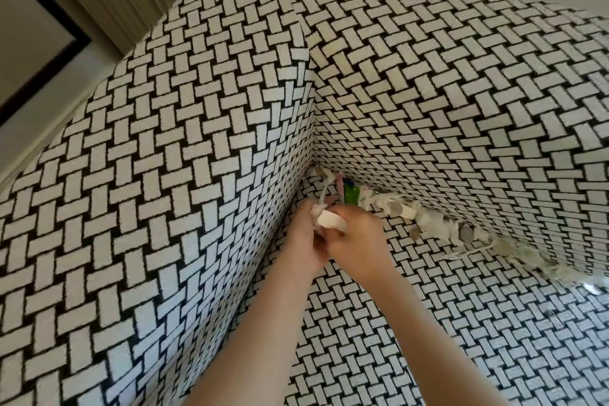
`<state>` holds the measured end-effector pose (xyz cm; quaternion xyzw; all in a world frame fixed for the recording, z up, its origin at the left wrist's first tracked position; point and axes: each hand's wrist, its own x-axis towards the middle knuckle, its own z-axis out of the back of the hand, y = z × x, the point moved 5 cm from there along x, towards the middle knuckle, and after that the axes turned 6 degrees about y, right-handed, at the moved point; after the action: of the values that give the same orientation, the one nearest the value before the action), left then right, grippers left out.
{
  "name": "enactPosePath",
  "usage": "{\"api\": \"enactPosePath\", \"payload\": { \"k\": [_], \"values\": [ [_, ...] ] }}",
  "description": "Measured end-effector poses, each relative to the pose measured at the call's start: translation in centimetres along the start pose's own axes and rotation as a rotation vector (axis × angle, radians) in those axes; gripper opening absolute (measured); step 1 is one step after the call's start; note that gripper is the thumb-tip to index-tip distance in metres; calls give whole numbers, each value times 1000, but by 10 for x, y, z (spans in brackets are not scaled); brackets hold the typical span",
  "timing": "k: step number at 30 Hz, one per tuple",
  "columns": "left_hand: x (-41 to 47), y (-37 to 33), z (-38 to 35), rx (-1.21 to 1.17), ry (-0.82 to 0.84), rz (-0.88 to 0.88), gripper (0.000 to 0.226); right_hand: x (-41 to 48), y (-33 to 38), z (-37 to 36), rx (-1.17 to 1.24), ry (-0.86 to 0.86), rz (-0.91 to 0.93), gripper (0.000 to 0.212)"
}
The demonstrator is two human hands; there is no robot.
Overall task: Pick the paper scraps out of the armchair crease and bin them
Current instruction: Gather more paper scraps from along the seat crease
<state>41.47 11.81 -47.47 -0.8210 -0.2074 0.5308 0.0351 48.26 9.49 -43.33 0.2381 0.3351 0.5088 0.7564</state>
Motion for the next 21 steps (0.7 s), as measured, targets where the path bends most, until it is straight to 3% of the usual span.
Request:
{"api": "enactPosePath", "payload": {
  "k": [4, 6, 9, 11, 13, 15, 18, 21],
  "values": [
    [-4, -5, -1, 159, 4, -30, 38, -11, 15, -14, -134, -11, 93, 49],
    [-3, -9, -2, 223, -11, -48, 38, -16, 17, -15, -71, -94, 102, 46],
    [-6, -6, -4, 218, 0, 1, 31, -8, 6, -10, 24, -212, -75, 36],
    [-6, 0, 0, 187, -7, 31, 31, 4, -2, -6, -134, -299, -136, 42],
    [-4, 3, 4, 184, -15, 19, 33, 15, -4, -6, -362, -282, -139, 46],
    [-4, 1, 2, 171, -18, 6, 38, 23, -1, -11, -423, -234, -92, 45],
    [-3, 0, 2, 106, -57, 8, 36, 36, -7, -17, -238, -148, -162, 45],
    [0, 1, 2, 32, -59, -4, 34, 48, -24, -11, -26, -231, -304, 35]
  ]
}}
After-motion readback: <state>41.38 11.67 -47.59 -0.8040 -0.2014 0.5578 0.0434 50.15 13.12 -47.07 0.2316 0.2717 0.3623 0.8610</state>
